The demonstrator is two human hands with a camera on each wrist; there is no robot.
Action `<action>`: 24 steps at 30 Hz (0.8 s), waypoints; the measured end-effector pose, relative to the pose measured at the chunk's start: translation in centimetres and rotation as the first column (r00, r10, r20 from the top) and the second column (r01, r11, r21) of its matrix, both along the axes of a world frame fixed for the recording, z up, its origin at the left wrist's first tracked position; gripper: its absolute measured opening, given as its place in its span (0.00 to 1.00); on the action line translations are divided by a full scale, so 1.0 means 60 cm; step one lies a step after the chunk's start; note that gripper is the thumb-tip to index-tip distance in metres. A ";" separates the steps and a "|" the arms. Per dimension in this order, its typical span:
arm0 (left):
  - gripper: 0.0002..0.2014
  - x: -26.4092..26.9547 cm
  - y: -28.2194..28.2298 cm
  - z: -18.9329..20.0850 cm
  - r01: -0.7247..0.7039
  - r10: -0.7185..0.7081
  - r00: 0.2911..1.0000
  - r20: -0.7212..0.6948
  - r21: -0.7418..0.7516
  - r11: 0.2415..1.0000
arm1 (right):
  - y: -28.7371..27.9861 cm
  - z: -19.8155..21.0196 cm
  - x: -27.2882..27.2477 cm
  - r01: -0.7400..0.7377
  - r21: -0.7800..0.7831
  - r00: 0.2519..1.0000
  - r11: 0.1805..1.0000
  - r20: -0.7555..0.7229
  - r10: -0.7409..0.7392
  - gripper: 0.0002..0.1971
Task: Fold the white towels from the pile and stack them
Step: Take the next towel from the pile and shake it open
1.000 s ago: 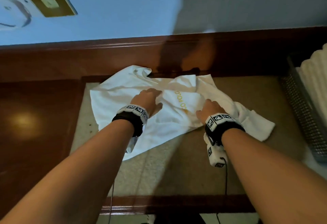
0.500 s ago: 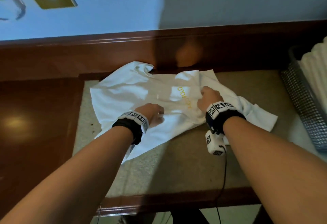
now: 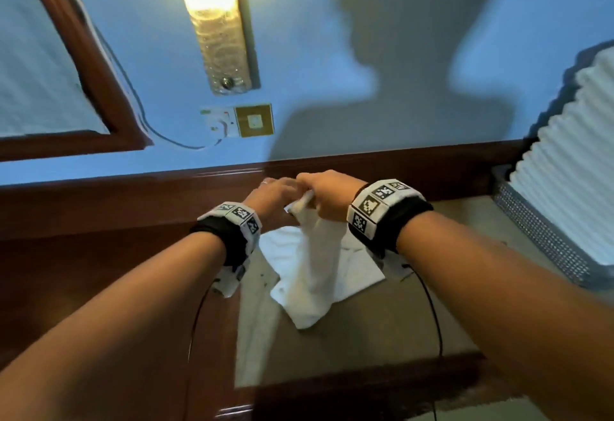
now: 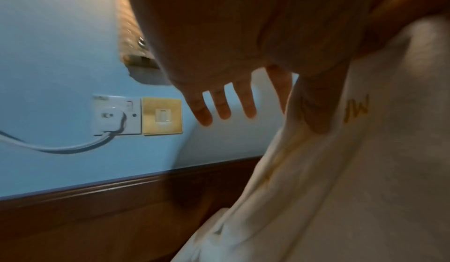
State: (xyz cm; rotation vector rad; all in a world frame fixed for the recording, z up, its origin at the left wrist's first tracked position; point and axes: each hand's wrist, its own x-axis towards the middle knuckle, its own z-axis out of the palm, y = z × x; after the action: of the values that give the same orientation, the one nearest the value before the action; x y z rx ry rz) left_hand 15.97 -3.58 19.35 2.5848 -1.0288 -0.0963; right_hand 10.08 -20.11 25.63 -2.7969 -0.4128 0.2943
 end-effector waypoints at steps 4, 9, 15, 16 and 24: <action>0.07 -0.053 0.080 0.069 -0.129 0.101 0.984 -0.150 -0.191 0.973 | 0.029 0.053 -0.062 0.108 -0.101 0.990 0.989 0.106 -0.097 0.08; 0.21 -0.093 0.171 0.195 -0.159 0.161 0.987 -0.014 -0.258 0.953 | 0.027 0.086 -0.107 0.221 -0.125 0.961 0.967 0.198 -0.193 0.13; 0.12 -0.132 0.286 0.283 -0.358 0.396 0.915 0.080 -0.292 0.887 | 0.028 0.108 -0.114 0.325 -0.029 0.914 0.945 0.268 -0.306 0.22; 0.14 -0.134 0.315 0.291 -0.417 0.458 0.884 0.098 -0.281 0.865 | 0.027 0.112 -0.113 0.337 -0.047 0.913 0.940 0.260 -0.314 0.23; 0.22 -0.142 0.399 0.303 -0.579 0.557 0.793 0.248 0.020 0.815 | 0.200 0.209 -0.101 0.070 -0.220 0.867 0.973 0.496 0.050 0.11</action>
State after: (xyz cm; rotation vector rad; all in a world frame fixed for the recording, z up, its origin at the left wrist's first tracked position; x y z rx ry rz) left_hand 7.47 20.38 37.53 2.9249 -0.2626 0.3269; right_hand 4.03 -8.08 38.15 -3.0842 -0.5027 -0.4311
